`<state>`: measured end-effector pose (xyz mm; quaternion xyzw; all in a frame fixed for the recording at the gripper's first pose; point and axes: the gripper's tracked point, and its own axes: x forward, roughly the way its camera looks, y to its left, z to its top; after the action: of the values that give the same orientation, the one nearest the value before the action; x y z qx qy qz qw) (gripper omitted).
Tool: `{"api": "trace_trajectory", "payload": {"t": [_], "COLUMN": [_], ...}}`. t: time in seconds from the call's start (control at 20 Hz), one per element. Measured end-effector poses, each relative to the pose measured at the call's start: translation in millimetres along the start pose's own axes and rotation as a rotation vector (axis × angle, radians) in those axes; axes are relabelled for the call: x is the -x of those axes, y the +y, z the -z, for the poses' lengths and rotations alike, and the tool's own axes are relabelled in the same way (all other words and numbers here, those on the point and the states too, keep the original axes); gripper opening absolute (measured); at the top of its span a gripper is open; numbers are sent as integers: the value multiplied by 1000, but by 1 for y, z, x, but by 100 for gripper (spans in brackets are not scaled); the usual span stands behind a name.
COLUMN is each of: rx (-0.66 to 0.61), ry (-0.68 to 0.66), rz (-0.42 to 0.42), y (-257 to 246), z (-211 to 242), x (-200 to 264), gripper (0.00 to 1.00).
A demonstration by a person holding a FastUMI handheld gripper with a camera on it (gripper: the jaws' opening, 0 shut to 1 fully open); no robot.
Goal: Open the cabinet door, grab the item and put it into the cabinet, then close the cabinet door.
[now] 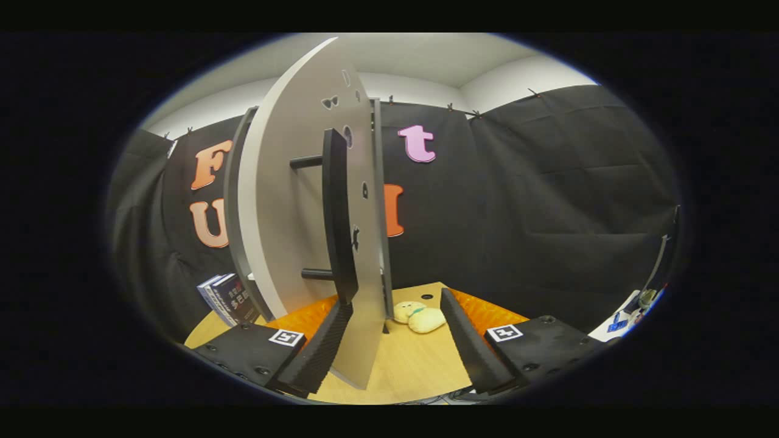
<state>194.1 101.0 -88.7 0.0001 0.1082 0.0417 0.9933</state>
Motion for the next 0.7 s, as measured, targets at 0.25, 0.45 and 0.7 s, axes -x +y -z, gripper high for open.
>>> {"api": "trace_trajectory", "payload": {"t": [0.25,0.45,0.7], "rx": [-22,-27,-9], "ry": [11,21,43], "rz": [-72,-128,-215], "y": [43,78,131], "z": [8,13,22], "x": [-13,-28,-59], "gripper": [94,95,95]}}
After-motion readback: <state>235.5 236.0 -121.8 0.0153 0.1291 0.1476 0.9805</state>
